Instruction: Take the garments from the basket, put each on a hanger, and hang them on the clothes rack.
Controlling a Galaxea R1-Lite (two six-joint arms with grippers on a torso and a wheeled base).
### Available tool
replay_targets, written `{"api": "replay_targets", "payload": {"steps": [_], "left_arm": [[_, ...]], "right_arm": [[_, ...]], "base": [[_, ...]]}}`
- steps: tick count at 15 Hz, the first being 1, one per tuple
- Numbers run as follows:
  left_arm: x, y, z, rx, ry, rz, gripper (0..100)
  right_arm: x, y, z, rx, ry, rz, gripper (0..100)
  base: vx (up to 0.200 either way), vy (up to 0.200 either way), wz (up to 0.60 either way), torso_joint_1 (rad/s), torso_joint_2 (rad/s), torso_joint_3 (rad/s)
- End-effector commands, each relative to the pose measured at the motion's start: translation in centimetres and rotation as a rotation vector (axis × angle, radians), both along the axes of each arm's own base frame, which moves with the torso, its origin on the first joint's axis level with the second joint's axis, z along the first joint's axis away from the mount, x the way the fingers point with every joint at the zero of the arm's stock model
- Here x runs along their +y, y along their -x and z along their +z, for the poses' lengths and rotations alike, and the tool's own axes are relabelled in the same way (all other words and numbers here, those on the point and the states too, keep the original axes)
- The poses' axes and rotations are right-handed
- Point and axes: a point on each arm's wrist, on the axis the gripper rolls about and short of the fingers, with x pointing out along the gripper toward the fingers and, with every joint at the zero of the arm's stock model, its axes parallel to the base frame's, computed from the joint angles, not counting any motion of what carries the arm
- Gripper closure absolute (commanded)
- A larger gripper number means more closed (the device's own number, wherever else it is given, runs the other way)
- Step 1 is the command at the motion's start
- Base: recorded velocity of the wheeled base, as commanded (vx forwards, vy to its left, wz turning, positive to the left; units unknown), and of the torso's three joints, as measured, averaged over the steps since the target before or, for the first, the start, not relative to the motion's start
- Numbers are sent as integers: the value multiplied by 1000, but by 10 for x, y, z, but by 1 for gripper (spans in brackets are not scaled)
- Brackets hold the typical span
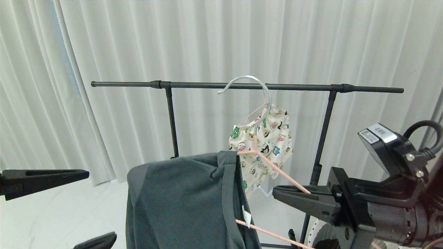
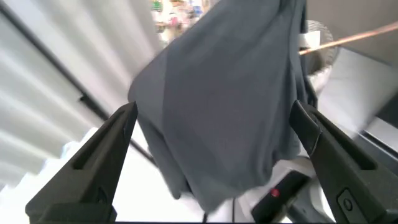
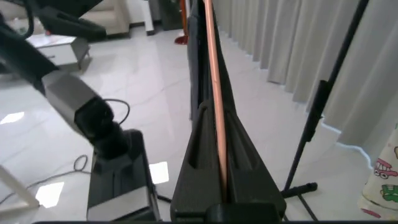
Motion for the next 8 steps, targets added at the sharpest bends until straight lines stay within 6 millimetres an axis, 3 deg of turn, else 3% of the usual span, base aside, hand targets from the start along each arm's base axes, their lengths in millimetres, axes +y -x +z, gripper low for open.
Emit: {"api": "replay_targets", "payload": {"steps": [1, 8], "left_arm": [[3, 4, -7, 13, 0, -43, 0], [-4, 3, -34, 82, -58, -224, 0]], "right_arm": [[-6, 6, -11, 1, 36, 35, 100], [2, 21, -18, -20, 55, 218, 100]], "base": [[0, 0, 0, 0, 0, 0], [0, 0, 0, 0, 0, 0]]}}
